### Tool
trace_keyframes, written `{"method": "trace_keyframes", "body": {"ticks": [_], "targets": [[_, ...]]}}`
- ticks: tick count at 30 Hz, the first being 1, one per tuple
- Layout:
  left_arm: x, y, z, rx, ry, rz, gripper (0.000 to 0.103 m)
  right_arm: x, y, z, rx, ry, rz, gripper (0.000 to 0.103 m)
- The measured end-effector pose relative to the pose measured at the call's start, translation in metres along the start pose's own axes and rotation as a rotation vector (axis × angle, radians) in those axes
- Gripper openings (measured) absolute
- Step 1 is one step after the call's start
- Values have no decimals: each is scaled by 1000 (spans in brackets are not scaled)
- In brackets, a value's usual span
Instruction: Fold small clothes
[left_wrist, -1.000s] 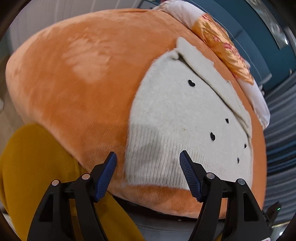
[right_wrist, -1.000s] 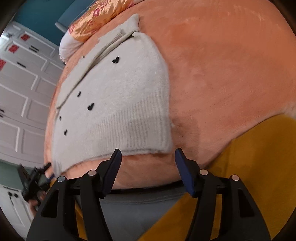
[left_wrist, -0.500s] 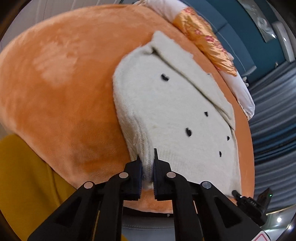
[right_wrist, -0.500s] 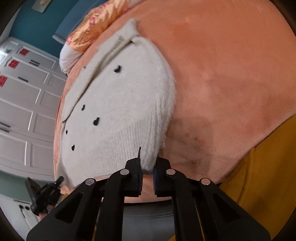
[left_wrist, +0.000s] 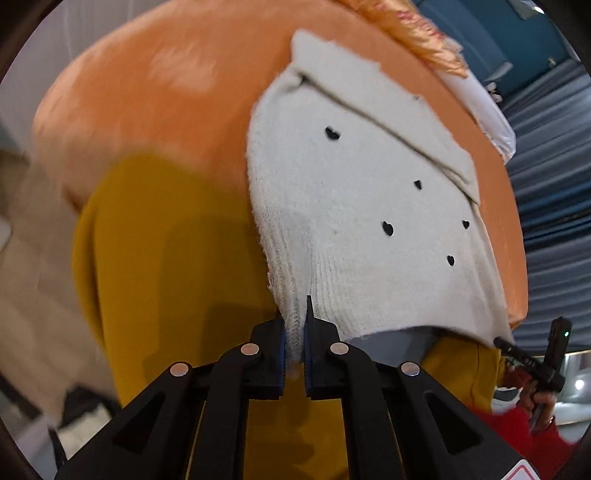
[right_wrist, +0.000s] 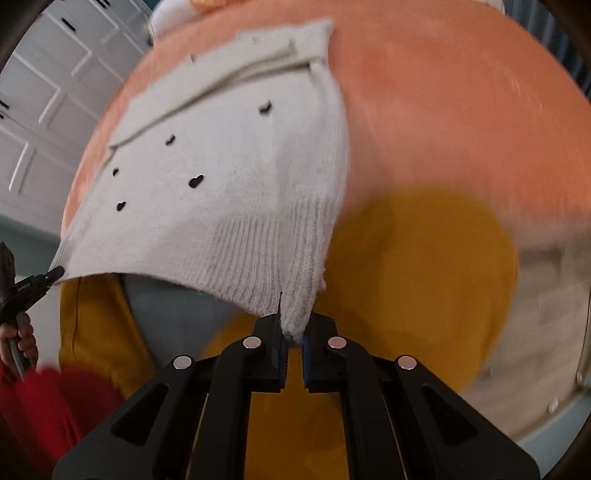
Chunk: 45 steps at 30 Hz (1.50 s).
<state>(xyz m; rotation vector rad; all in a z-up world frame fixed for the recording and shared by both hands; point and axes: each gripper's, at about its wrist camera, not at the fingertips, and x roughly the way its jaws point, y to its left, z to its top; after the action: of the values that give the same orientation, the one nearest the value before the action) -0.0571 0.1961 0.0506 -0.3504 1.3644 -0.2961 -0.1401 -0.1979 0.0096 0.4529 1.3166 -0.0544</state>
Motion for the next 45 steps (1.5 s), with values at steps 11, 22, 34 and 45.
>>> {"method": "trace_keyframes", "body": {"ticks": [11, 22, 34, 45], "targets": [[-58, -52, 89, 53, -382, -94, 4, -69, 2, 71, 31, -336, 30, 4], [2, -102, 274, 79, -580, -55, 4, -36, 9, 239, 181, -685, 97, 4], [101, -97, 339, 20, -420, 90, 7, 47, -1, 325, 244, -542, 57, 6], [69, -46, 289, -151, -453, -27, 80, 3, -25, 262, 278, -649, 82, 57]]}}
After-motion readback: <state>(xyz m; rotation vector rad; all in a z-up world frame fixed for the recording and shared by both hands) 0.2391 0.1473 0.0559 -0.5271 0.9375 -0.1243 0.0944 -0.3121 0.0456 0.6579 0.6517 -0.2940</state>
